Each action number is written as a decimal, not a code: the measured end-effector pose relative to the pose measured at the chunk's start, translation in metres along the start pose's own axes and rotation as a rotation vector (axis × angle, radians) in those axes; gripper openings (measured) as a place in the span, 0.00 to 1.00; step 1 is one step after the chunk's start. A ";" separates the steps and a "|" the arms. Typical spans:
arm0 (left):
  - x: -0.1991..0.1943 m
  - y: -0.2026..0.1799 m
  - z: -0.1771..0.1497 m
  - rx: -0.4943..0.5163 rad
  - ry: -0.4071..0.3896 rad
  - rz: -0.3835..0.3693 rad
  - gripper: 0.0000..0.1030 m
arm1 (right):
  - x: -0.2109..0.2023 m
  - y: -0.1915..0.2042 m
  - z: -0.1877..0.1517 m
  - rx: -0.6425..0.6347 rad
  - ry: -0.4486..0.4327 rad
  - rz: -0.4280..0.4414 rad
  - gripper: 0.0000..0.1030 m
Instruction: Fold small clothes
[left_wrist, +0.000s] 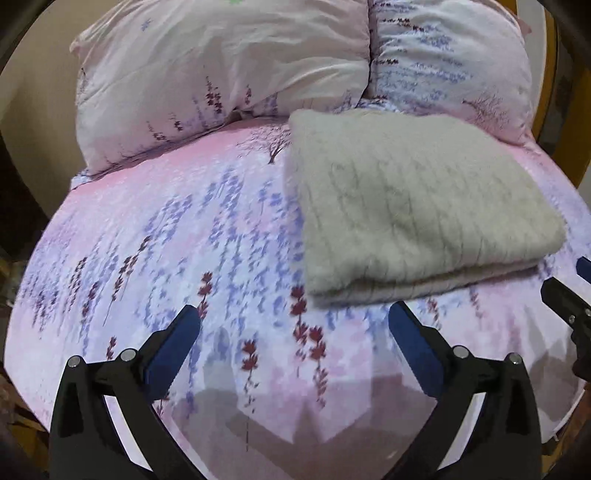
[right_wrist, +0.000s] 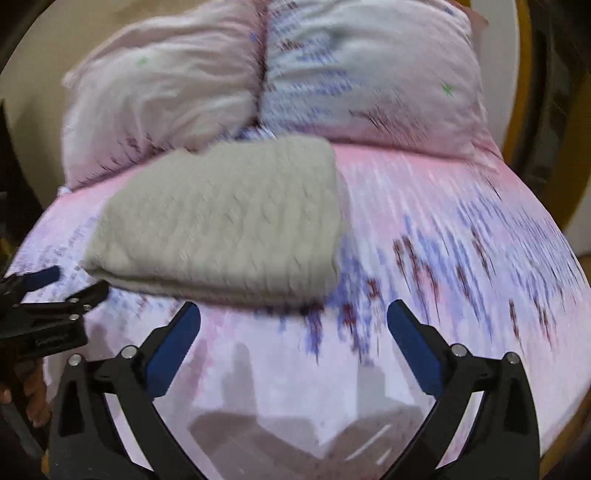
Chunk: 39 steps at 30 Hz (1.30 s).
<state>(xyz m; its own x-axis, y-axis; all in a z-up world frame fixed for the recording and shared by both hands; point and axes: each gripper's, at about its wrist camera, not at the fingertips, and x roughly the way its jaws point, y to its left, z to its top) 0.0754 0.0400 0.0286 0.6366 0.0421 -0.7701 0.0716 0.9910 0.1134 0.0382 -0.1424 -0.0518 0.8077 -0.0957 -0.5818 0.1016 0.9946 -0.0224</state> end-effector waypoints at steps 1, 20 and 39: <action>0.001 0.001 -0.002 -0.008 0.008 -0.011 0.99 | 0.003 0.002 -0.003 -0.002 0.015 -0.006 0.98; 0.006 0.006 -0.010 -0.040 0.142 -0.077 0.99 | 0.027 0.022 -0.012 0.000 0.110 -0.028 0.98; 0.007 0.005 -0.010 -0.061 0.170 -0.055 0.99 | 0.030 0.023 -0.010 0.012 0.129 -0.043 0.98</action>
<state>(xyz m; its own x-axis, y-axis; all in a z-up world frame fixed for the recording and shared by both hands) 0.0725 0.0460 0.0179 0.4941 0.0035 -0.8694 0.0531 0.9980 0.0342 0.0584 -0.1217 -0.0780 0.7209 -0.1315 -0.6804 0.1426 0.9890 -0.0401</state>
